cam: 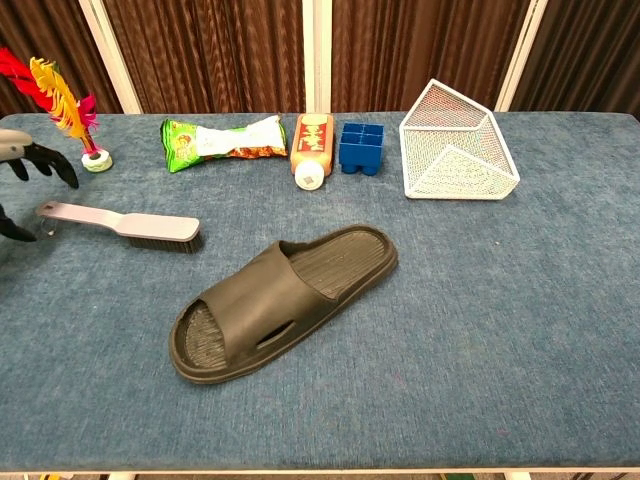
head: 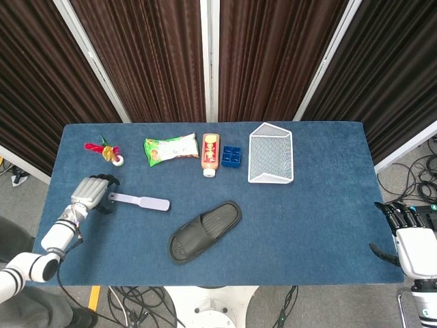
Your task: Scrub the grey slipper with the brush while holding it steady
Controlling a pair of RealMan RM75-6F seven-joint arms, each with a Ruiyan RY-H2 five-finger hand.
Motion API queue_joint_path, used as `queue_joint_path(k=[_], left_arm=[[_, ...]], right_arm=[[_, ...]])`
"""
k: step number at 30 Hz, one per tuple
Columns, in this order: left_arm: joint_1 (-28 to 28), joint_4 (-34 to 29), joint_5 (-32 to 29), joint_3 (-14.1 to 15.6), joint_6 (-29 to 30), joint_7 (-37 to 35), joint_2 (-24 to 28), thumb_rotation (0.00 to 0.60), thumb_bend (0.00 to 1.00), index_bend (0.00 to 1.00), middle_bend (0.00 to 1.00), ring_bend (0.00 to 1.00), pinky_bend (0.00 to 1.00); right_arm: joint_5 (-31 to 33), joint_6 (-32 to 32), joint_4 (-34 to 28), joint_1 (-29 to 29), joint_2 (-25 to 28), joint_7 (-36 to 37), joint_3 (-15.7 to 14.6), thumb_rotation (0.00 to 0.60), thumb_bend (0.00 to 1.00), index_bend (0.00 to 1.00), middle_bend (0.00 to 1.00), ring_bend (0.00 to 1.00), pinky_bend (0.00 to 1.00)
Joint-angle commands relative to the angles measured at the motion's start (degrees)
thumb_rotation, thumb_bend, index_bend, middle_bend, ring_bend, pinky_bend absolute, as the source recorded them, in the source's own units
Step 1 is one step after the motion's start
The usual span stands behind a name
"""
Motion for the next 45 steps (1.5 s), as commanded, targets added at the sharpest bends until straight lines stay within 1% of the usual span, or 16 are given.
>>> queue_joint_path(k=[1, 2, 5, 9, 15, 21, 30, 34, 41, 45], left_arm=[[-1.68, 2.11, -2.36, -0.18, -2.47, 0.51, -1.83, 0.600, 0.15, 0.39, 0.40, 0.29, 0.32], [-1.89, 2.21, -2.80, -0.22, -2.82, 0.42, -2.05, 0.600, 0.16, 0.40, 0.43, 0.32, 0.34], [-2.55, 2.25, -3.21, -0.05, -2.90, 1.03, -2.52, 0.600, 0.19, 0.43, 0.46, 0.36, 0.38], [-3.43, 2.26, -4.44, 0.23, -3.86, 1.81, -2.87, 0.600, 0.20, 0.45, 0.48, 0.37, 0.41], [-4.33, 1.22, -5.62, 0.47, -4.11, 2.48, -2.93, 0.600, 0.21, 0.50, 0.53, 0.41, 0.46], [-4.76, 1.32, -7.12, 1.31, -4.20, 3.88, -3.42, 0.600, 0.21, 0.52, 0.58, 0.47, 0.51], [-4.73, 1.31, -8.49, 2.26, -3.63, 4.66, -4.22, 0.600, 0.22, 0.60, 0.64, 0.53, 0.57], [-5.01, 1.48, -8.90, 2.30, -3.50, 4.90, -4.51, 0.600, 0.26, 0.65, 0.70, 0.58, 0.61], [-6.21, 2.13, -10.36, 2.40, -4.38, 6.24, -5.07, 0.600, 0.34, 0.69, 0.72, 0.60, 0.64], [-6.88, 2.14, -11.08, 2.42, -4.47, 7.06, -5.43, 0.600, 0.38, 0.73, 0.76, 0.64, 0.68]], right_arm=[[0.22, -0.28, 0.19, 0.14, -0.09, 0.16, 0.07, 0.600, 0.03, 0.15, 0.22, 0.13, 0.19], [0.34, -0.43, 0.29, 0.19, -0.12, 0.24, 0.08, 0.600, 0.03, 0.15, 0.22, 0.13, 0.19], [0.66, -1.00, 0.59, 0.43, -0.29, 0.43, 0.13, 0.600, 0.03, 0.15, 0.22, 0.13, 0.19], [1.08, -1.72, 0.93, 0.73, -0.51, 0.82, 0.18, 0.600, 0.03, 0.15, 0.22, 0.13, 0.19], [1.64, -2.26, 1.31, 0.83, -0.61, 1.20, 0.18, 0.600, 0.03, 0.15, 0.22, 0.13, 0.19], [1.95, -2.43, 1.49, 0.76, -0.65, 1.63, 0.09, 0.600, 0.03, 0.15, 0.22, 0.13, 0.19], [2.06, -2.36, 1.70, 0.48, -0.75, 2.18, -0.15, 0.600, 0.03, 0.15, 0.23, 0.13, 0.19], [2.11, -2.36, 1.71, 0.37, -0.65, 2.38, -0.24, 0.600, 0.03, 0.15, 0.23, 0.13, 0.19], [2.12, -2.06, 1.85, 0.08, -0.60, 2.68, -0.35, 0.600, 0.03, 0.15, 0.23, 0.13, 0.19], [2.08, -2.09, 1.98, 0.04, -0.65, 2.88, -0.41, 0.600, 0.03, 0.15, 0.23, 0.13, 0.19]])
